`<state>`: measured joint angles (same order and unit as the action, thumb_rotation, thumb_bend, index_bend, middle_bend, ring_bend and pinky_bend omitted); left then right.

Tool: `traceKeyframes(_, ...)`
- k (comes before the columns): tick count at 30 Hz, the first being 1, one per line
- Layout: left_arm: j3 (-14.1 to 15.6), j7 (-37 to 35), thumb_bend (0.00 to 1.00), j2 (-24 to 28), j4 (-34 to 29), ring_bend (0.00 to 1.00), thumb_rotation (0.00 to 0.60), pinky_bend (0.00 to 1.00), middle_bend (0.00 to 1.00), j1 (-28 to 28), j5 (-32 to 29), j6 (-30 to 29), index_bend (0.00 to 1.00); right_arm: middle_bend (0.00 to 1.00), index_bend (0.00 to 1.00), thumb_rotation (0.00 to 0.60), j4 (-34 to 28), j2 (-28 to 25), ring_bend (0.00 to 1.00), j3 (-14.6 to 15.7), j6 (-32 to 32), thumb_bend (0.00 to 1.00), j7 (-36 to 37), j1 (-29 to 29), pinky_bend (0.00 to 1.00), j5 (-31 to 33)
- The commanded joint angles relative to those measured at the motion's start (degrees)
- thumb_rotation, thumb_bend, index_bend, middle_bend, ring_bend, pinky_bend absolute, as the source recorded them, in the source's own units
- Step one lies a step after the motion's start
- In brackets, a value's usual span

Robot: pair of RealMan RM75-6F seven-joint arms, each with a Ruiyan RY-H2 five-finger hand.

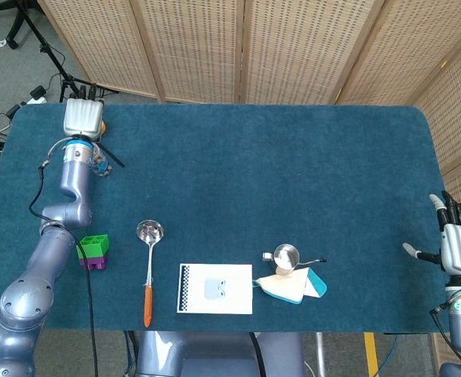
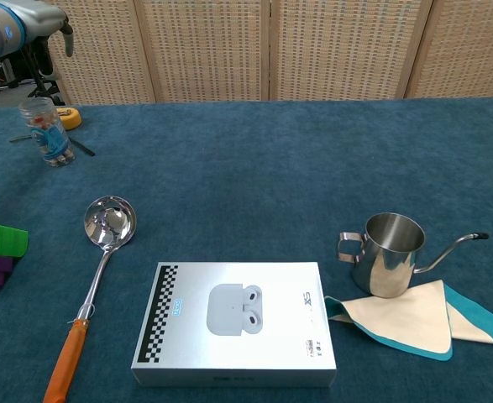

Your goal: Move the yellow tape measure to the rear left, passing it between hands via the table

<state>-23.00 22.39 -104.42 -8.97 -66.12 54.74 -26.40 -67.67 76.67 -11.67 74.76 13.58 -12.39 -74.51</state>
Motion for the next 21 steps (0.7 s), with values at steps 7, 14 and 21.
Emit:
traceKeyframes(7,-1.8,-15.3,0.13,5.7,-12.0,0.00,0.600,0.12,0.00,3.4,2.0,-8.4,0.17,0.00,0.08,0.600,-1.0,-0.3,0.00,0.3,0.7,0.10,0.1,0.1,0.00,-1.0)
traceKeyframes(14,0.3,-19.3,0.05,12.7,-30.2,0.00,0.600,0.01,0.00,10.7,5.6,-17.6,0.01,0.00,0.08,0.600,-2.6,-0.8,0.00,0.7,2.1,0.10,-0.7,0.5,0.00,-2.2)
traceKeyframes(21,4.5,-13.1,0.03,25.2,-58.8,0.00,0.600,0.00,0.00,21.6,6.3,-26.7,0.00,0.00,0.08,0.600,-4.8,-1.5,0.00,1.0,4.4,0.10,-1.3,1.1,0.00,-3.8)
